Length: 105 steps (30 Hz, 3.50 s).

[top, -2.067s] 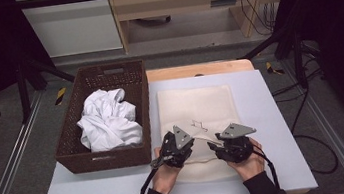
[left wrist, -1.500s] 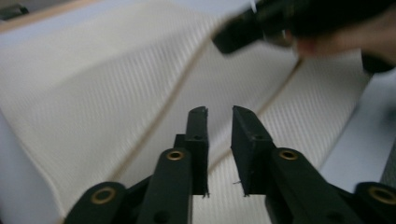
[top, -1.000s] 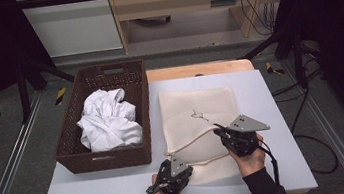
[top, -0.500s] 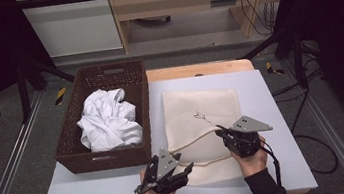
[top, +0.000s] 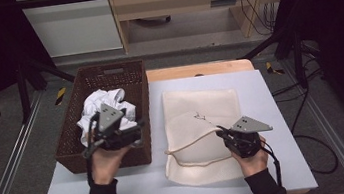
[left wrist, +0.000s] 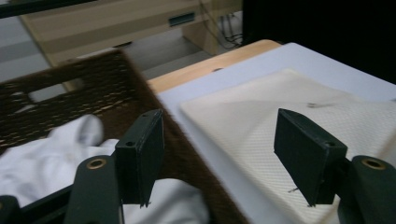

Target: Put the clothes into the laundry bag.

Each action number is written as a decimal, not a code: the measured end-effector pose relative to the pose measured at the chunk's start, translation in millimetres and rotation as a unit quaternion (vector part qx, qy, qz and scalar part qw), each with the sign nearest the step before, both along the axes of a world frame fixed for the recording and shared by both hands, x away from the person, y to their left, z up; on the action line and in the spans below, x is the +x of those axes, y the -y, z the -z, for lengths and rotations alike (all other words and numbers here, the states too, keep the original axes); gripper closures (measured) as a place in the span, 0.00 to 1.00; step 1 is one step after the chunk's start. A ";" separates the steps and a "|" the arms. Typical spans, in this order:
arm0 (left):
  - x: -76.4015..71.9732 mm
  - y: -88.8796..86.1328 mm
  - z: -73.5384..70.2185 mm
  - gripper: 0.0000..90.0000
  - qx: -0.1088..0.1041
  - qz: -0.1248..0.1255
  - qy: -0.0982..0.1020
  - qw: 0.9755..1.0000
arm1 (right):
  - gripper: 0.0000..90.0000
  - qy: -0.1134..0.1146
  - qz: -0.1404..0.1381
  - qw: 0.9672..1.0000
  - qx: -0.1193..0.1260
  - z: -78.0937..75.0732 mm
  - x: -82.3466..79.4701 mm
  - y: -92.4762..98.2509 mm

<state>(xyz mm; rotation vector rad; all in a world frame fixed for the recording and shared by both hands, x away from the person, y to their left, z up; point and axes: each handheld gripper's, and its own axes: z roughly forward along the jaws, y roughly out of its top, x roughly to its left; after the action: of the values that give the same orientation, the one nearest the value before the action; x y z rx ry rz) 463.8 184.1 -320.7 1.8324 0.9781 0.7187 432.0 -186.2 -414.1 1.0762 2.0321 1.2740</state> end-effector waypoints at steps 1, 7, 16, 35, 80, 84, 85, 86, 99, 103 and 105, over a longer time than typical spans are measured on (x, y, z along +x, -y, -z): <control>6.2 -8.4 -1.5 0.35 0.000 -0.011 0.000 1.000 | 0.96 0.000 0.000 1.000 0.000 0.2 0.1 0.0; 40.0 -48.2 6.4 0.32 0.028 -0.062 -0.020 0.997 | 0.96 -0.005 -0.001 1.000 -0.003 1.6 1.0 -0.6; 75.9 -66.2 37.3 0.25 0.075 -0.078 -0.087 0.990 | 0.96 -0.009 -0.003 1.000 -0.007 3.0 2.1 -0.4; 108.0 -68.7 91.1 0.00 0.119 -0.085 -0.193 0.970 | 0.96 -0.022 -0.006 1.000 -0.011 6.0 4.1 0.0; 99.2 -54.0 80.6 0.77 0.118 -0.096 -0.194 0.969 | 0.95 -0.026 -0.002 1.000 -0.007 5.6 4.9 3.4; 93.0 -57.7 74.1 0.78 0.095 -0.108 -0.152 0.978 | 0.96 -0.026 -0.001 1.000 -0.007 5.4 4.8 4.2; 91.1 -58.1 72.1 0.78 0.090 -0.110 -0.140 0.980 | 0.96 -0.025 -0.001 1.000 -0.006 5.3 4.9 4.6; 87.3 -59.8 67.8 0.78 0.075 -0.109 -0.115 0.984 | 0.96 -0.025 0.000 1.000 -0.006 4.9 4.7 5.1; 68.0 -73.0 31.2 0.79 -0.003 -0.140 0.004 0.990 | 0.97 -0.025 0.001 1.000 -0.007 4.5 4.7 5.6; 61.1 -71.7 18.1 0.79 -0.018 -0.135 0.028 0.990 | 0.96 -0.025 0.001 1.000 -0.007 4.6 4.9 5.7; 56.0 -70.1 8.6 0.79 -0.027 -0.132 0.044 0.990 | 0.97 -0.025 0.001 1.000 -0.006 4.5 4.7 5.6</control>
<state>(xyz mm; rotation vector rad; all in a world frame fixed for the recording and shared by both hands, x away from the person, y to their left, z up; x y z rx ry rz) 519.8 254.2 -329.2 1.6265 1.1839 0.9155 436.6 -191.8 -418.6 1.1145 2.0714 1.2427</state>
